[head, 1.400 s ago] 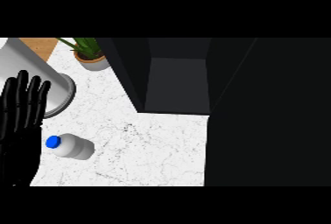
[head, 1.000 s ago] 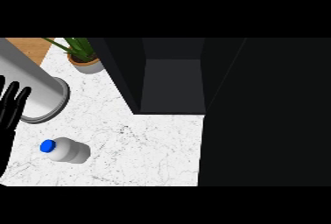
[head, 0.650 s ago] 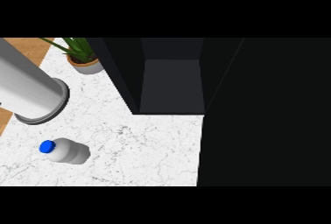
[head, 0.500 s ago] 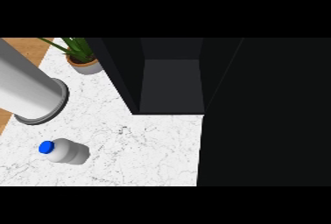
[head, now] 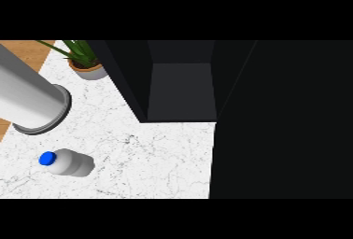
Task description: Pick up the bottled water, place it into the cabinet and close the cabinet
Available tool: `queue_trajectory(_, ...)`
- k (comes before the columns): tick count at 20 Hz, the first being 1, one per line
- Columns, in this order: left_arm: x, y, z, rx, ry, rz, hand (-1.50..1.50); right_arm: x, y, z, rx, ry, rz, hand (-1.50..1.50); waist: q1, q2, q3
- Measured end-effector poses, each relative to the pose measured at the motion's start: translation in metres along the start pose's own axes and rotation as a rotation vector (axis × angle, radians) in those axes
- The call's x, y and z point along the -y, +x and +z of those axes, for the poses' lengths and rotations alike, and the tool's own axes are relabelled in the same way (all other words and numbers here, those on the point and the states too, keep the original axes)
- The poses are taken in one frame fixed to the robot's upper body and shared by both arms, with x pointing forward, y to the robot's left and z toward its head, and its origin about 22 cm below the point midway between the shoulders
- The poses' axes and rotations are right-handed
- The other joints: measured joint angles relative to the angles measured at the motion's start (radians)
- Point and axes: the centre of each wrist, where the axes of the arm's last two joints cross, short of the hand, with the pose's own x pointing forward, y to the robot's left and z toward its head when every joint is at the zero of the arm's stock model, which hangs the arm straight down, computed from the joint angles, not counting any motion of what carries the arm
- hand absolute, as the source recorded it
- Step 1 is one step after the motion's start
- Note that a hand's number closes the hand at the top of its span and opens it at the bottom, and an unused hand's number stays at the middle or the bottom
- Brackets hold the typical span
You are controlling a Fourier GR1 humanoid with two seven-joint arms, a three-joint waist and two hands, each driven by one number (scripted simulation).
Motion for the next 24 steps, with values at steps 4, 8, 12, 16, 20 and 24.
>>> queue_trajectory(4, -0.006, -0.021, 0.001, -0.044, 0.018, 0.008, -1.50, -0.006, -0.001, 0.006, 0.002, -0.001, -0.020, -1.50, -0.003, 0.000, 0.000)
queue_trajectory(8, -0.014, -0.047, -0.005, -0.102, 0.019, 0.012, -1.50, -0.007, -0.001, 0.013, 0.002, 0.006, -0.021, -1.50, -0.011, 0.001, -0.001)
queue_trajectory(12, -0.024, -0.076, -0.010, -0.165, 0.010, 0.041, -1.50, -0.011, -0.002, 0.018, 0.001, 0.010, -0.036, -1.50, -0.016, 0.001, -0.001)
queue_trajectory(16, -0.029, -0.109, -0.010, -0.219, 0.015, 0.083, -1.50, -0.013, -0.003, 0.025, -0.004, 0.006, -0.041, -1.50, -0.019, 0.001, -0.002)
queue_trajectory(20, -0.030, -0.140, -0.010, -0.251, 0.028, 0.102, -1.50, -0.016, -0.004, 0.034, 0.007, 0.006, -0.054, -1.50, -0.024, 0.001, -0.002)
queue_trajectory(24, -0.035, -0.167, -0.008, -0.268, 0.025, 0.109, -1.50, -0.020, -0.004, 0.037, -0.001, 0.003, -0.065, -1.50, -0.025, 0.003, -0.003)
